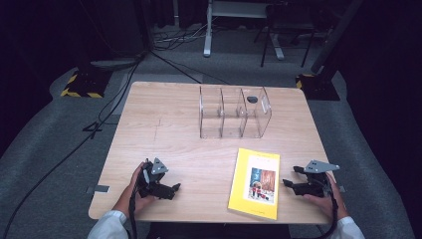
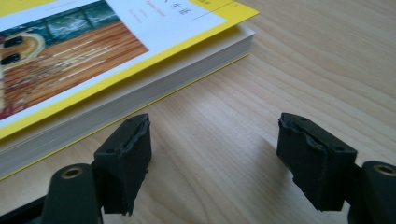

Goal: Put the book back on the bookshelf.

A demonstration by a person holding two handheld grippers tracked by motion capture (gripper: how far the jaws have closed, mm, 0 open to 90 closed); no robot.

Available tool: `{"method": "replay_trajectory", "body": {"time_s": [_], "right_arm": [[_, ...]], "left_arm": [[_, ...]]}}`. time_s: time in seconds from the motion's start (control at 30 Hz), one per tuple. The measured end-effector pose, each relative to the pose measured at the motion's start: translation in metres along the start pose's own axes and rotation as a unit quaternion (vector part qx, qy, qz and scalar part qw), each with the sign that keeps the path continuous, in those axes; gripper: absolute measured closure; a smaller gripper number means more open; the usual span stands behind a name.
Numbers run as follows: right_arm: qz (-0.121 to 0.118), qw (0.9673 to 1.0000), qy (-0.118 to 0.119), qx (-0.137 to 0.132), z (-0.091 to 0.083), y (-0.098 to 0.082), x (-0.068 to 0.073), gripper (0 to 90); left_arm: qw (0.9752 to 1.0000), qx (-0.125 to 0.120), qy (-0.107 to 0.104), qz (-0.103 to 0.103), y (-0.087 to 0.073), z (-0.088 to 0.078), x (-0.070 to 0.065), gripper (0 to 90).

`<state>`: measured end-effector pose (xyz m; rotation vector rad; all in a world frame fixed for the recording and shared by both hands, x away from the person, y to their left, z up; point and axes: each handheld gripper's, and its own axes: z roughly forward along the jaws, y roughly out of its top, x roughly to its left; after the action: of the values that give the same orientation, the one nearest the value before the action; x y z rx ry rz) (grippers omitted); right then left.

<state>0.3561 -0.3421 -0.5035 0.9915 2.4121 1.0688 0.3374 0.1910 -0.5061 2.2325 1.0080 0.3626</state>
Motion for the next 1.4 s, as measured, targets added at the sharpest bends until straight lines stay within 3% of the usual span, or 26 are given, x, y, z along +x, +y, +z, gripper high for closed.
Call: {"method": "replay_trajectory", "body": {"time_s": [0.2, 0.37, 0.67, 1.17, 1.3, 1.4], "right_arm": [[-0.017, 0.9995, 0.025, 0.005, -0.002, 0.0, 0.008, 26.2], [-0.046, 0.9973, 0.057, 0.011, 0.0, 0.002, 0.02, 25.4], [-0.044, 0.9975, 0.051, 0.02, 0.006, 0.009, 0.029, 21.5], [-0.053, 0.9966, 0.057, 0.027, 0.044, 0.045, 0.053, 20.4], [-0.072, 0.9937, 0.074, 0.042, 0.055, 0.058, 0.059, 21.4], [-0.109, 0.9847, 0.096, 0.095, 0.055, 0.074, 0.064, 35.3]], "left_arm": [[0.9998, 0.001, -0.013, 0.012, 0.0, 0.0, -0.002, 0.2], [0.9995, 0.003, -0.022, 0.023, 0.0, -0.001, -0.007, 0.2], [0.9987, 0.002, -0.036, 0.037, 0.002, 0.002, -0.016, 0.3], [0.996, 0.002, -0.06, 0.066, 0.013, 0.012, -0.04, 0.2], [0.9949, 0.003, -0.068, 0.075, 0.02, 0.018, -0.045, 0.3], [0.995, 0.002, -0.068, 0.074, 0.021, 0.02, -0.046, 0.3]]}}
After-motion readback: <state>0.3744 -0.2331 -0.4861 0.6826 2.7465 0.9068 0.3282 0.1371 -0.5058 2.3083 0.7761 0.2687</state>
